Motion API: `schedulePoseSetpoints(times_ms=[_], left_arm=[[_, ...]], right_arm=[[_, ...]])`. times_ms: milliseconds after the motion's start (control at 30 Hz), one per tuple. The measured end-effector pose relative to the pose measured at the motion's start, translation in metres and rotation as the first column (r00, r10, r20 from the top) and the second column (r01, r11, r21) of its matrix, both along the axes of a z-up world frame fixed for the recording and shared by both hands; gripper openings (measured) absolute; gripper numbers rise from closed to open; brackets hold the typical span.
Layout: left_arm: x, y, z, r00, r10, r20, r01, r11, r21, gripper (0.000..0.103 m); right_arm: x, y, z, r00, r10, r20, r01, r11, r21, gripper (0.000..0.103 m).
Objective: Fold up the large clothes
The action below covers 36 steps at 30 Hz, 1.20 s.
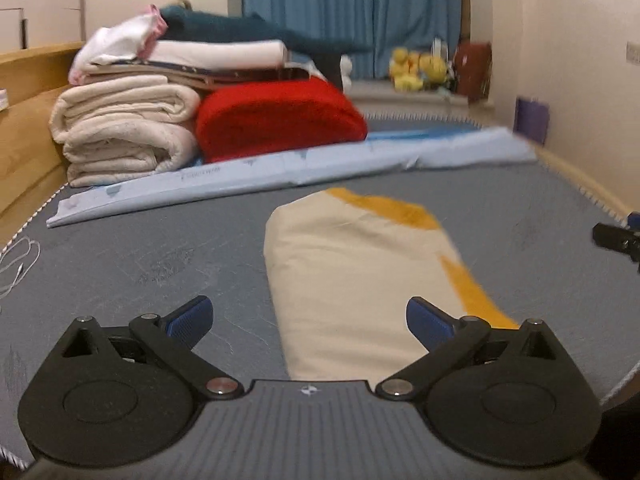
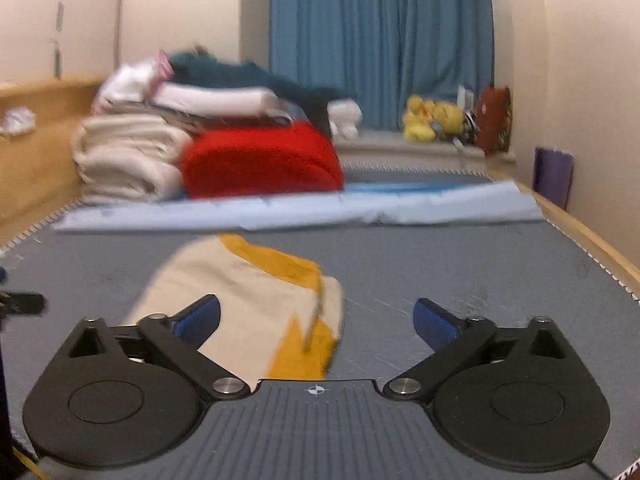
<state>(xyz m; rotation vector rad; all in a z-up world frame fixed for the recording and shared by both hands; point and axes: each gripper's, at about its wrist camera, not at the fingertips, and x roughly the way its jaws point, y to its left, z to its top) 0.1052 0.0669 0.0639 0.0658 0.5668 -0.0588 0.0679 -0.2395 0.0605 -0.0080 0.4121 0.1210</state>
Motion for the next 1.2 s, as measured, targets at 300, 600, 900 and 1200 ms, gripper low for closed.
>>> schedulePoseSetpoints(times_ms=[300, 600, 900, 1200], left_arm=[[-0.093, -0.022, -0.033, 0.995, 0.028, 0.095, -0.019, 0.995, -0.103, 0.103], [-0.067, -0.031, -0.059, 0.994, 0.102, 0.035, -0.100, 0.994, -0.045, 0.103], [-0.052, -0.031, -0.066, 0.995, 0.100, -0.009, -0.100, 0.993, -0.067, 0.103], [-0.047, -0.033, -0.071, 0.995, 0.089, -0.041, -0.092, 0.992, -0.088, 0.103]], right_arm=[[-0.090, 0.029, -0.023, 0.999, -0.046, 0.006, 0.046, 0.999, 0.024, 0.102], [-0.072, 0.045, -0.046, 0.998, -0.035, -0.044, 0.031, 0.995, -0.091, 0.102], [-0.058, 0.049, -0.056, 0.997, -0.030, -0.070, 0.025, 0.998, -0.063, 0.102], [-0.058, 0.058, -0.056, 0.998, -0.007, -0.069, 0.004, 0.999, -0.053, 0.102]])
